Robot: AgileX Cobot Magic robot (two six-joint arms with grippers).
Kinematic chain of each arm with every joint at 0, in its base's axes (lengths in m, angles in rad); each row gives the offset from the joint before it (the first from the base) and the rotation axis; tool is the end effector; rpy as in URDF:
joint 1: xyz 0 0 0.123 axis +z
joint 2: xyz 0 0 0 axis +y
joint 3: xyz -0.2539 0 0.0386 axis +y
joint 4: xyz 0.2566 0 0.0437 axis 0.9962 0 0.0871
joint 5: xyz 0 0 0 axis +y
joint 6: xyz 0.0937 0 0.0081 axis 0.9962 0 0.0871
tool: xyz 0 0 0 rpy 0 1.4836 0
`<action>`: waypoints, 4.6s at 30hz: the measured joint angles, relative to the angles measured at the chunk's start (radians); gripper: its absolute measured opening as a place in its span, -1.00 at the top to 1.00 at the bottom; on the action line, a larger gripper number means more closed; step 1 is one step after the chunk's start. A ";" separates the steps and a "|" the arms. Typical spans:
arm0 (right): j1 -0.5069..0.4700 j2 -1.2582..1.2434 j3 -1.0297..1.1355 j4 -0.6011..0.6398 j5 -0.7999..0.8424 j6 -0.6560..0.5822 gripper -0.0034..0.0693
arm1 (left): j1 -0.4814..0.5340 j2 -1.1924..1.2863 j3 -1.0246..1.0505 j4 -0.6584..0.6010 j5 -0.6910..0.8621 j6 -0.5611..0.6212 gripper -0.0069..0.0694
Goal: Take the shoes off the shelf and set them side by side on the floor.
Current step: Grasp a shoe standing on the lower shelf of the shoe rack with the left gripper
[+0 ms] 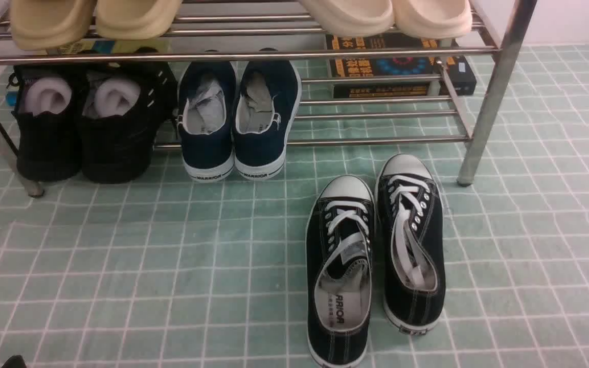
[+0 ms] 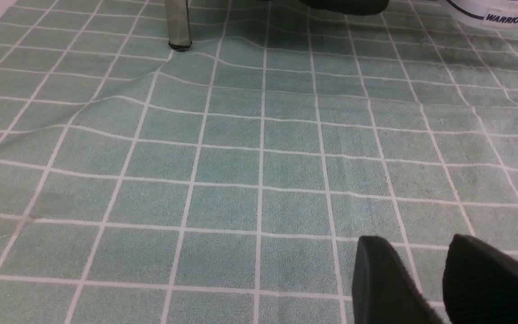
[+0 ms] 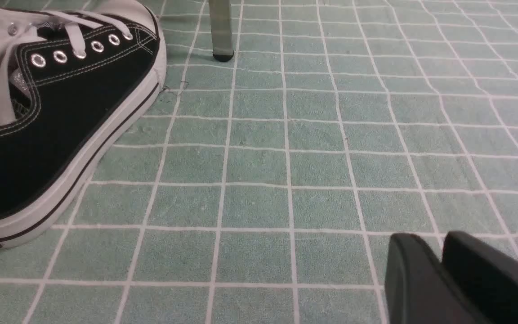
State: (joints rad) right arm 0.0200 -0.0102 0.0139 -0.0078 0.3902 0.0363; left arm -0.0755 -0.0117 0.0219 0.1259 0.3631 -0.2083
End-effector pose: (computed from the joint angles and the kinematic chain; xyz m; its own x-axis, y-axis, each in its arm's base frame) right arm 0.0921 0.0016 0.1733 -0.3022 0.0230 -0.9530 -0.0084 0.9996 0.0268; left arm 0.0929 -0.0028 0.1733 -0.2807 -0.0693 -0.9573 0.0073 0.9972 -0.0744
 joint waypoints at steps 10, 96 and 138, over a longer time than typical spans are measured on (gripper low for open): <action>0.000 0.000 0.000 -0.001 0.000 0.000 0.54 | 0.000 0.000 0.000 0.003 0.000 0.000 0.19; 0.275 1.109 -0.876 0.525 0.794 -0.307 0.89 | -0.074 1.388 -1.318 -0.221 0.648 -0.135 -0.09; 0.308 1.139 -0.876 0.482 0.713 -0.291 0.79 | -0.119 1.974 -1.680 -0.204 0.347 -0.180 -0.11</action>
State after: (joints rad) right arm 0.3283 1.1288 -0.8621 0.4742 1.1030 -0.2543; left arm -0.1943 1.9620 -1.6576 -0.0781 0.7099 -0.3886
